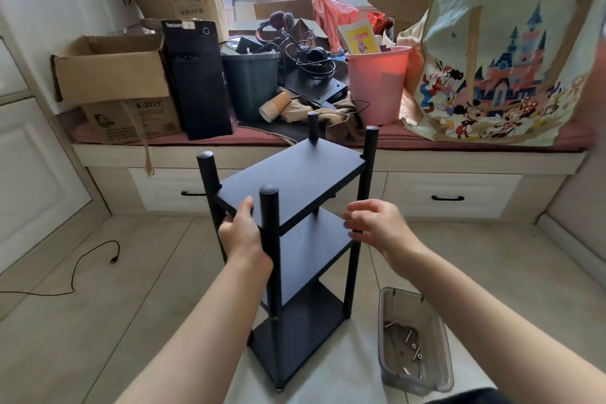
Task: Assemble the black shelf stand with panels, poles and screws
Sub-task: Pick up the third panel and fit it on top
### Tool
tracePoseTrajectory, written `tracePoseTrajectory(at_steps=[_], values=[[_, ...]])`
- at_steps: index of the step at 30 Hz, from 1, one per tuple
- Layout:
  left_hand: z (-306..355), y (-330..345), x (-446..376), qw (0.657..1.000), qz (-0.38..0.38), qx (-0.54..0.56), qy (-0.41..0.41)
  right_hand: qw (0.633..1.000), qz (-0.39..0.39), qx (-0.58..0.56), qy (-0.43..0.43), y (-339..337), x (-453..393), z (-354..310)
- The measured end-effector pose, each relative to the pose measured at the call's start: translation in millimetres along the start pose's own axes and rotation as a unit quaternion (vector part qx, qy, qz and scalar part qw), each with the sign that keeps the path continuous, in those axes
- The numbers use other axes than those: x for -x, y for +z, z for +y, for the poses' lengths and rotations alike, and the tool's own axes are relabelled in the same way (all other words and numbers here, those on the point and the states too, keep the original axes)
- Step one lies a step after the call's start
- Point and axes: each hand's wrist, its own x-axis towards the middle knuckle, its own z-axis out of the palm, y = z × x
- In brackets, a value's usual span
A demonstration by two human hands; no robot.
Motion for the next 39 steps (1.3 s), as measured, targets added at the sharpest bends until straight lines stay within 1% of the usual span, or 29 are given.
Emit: tracePoseTrajectory(at_steps=[3,5,6,9,11,14,18,20,22,24,28,30,32,35,39], values=[[-14.3,4.1,19.4,0.999,-0.026,0.037,-0.006,0.993,-0.098,0.056,-0.036,17.3,17.8,10.7],[-20.5,2.7,28.6,0.996,-0.074,0.046,-0.025,0.984,-0.133,0.097,-0.068,24.2,27.3,13.0],[-21.8,1.1,31.1,0.993,-0.107,0.045,-0.036,0.982,-0.133,0.110,-0.080,25.7,31.1,12.8],[-23.2,-4.8,33.6,0.975,-0.205,0.029,-0.077,0.972,-0.087,0.183,-0.120,23.8,39.9,15.2],[-26.8,-6.8,31.4,0.967,-0.238,0.035,-0.087,0.960,-0.083,0.229,-0.135,20.4,46.5,15.4],[-31.6,-7.9,36.1,0.952,-0.291,0.051,-0.086,0.957,-0.075,0.231,-0.159,16.2,57.3,15.7],[-34.9,-12.1,41.5,0.932,-0.350,0.018,-0.094,0.948,-0.082,0.206,-0.230,17.7,69.1,16.0],[-36.1,-13.7,39.9,0.927,-0.362,0.014,-0.096,0.942,-0.074,0.206,-0.254,18.6,70.9,17.5],[-36.5,-14.2,40.5,0.925,-0.368,0.027,-0.090,0.946,-0.059,0.208,-0.243,16.6,69.6,18.4],[-35.8,-15.0,41.7,0.925,-0.369,0.031,-0.088,0.947,-0.060,0.208,-0.236,14.8,69.4,19.5],[-35.8,-15.5,43.3,0.919,-0.383,0.024,-0.091,0.934,-0.065,0.224,-0.271,15.6,71.6,20.6],[-36.3,-13.8,42.7,0.923,-0.373,0.022,-0.086,0.930,-0.066,0.235,-0.275,16.1,71.5,22.7],[-36.0,-11.6,44.7,0.929,-0.363,0.021,-0.070,0.936,-0.062,0.230,-0.260,15.2,69.8,25.2],[-35.3,-10.6,47.0,0.936,-0.346,0.030,-0.065,0.956,-0.057,0.187,-0.217,12.2,67.0,25.9],[-36.6,-9.6,50.1,0.938,-0.337,0.045,-0.075,0.961,-0.068,0.178,-0.202,7.4,65.0,25.8]])
